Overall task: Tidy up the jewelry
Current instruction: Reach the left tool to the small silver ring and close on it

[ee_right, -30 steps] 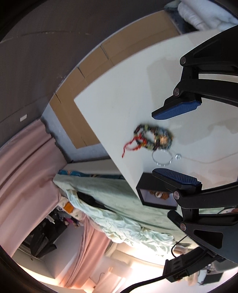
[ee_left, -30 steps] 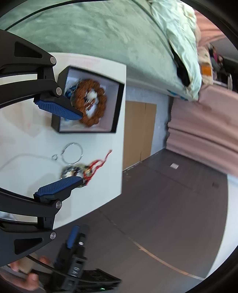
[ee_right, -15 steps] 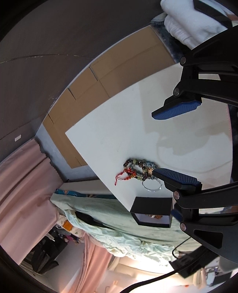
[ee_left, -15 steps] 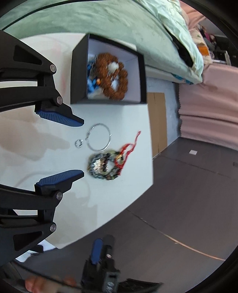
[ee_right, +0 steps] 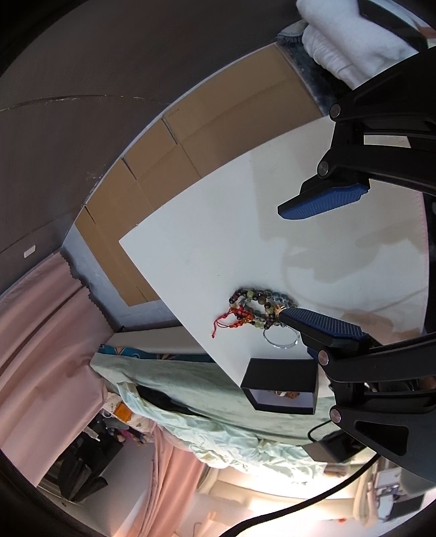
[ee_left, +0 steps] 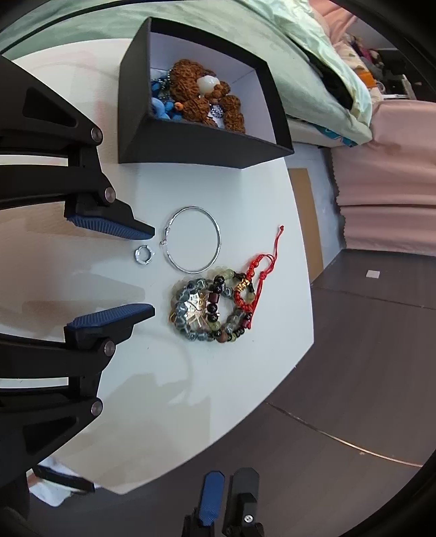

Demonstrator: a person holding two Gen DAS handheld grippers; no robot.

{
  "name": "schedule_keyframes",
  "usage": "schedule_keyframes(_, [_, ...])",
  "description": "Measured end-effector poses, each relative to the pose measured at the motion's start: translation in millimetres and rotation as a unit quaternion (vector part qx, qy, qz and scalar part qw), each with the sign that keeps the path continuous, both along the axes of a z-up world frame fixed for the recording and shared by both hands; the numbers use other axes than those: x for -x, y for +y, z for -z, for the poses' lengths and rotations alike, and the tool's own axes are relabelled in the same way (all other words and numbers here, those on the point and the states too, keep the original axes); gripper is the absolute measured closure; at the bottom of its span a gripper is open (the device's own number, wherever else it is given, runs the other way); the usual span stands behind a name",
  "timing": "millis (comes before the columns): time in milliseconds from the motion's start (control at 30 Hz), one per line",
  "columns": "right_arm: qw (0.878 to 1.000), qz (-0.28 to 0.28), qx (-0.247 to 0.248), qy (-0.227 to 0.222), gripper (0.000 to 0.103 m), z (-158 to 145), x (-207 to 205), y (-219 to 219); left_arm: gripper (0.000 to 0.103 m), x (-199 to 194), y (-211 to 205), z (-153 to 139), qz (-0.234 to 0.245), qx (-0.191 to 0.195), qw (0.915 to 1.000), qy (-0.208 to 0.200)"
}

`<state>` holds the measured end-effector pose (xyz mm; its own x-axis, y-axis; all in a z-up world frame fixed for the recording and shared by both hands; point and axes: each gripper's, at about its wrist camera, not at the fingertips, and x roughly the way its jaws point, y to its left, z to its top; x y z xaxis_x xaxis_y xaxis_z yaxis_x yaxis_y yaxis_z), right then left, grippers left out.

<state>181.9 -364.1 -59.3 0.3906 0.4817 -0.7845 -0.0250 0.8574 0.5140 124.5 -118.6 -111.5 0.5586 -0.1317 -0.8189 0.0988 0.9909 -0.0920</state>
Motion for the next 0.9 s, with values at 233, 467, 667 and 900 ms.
schedule_keyframes(233, [1.0, -0.004, 0.002, 0.003, 0.047, 2.5, -4.1, 5.6, 0.085, -5.5, -2.8, 6.5, -0.012, -0.026, 0.9996, -0.005])
schedule_keyframes(467, [1.0, -0.013, -0.007, 0.005, 0.047, 8.7, -8.5, 17.2, 0.09, -3.0, 1.8, -2.4, -0.011, -0.007, 0.9999, -0.008])
schedule_keyframes(667, [1.0, -0.019, -0.004, -0.014, 0.048, 8.0, -13.4, 31.3, 0.09, 3.2, 15.2, -27.9, -0.017, 0.021, 0.9991, -0.034])
schedule_keyframes(900, [1.0, -0.028, 0.01, -0.003, 0.063, 21.2, -27.1, 54.2, 0.09, 6.7, 32.3, -50.4, -0.025, 0.041, 0.9973, -0.056])
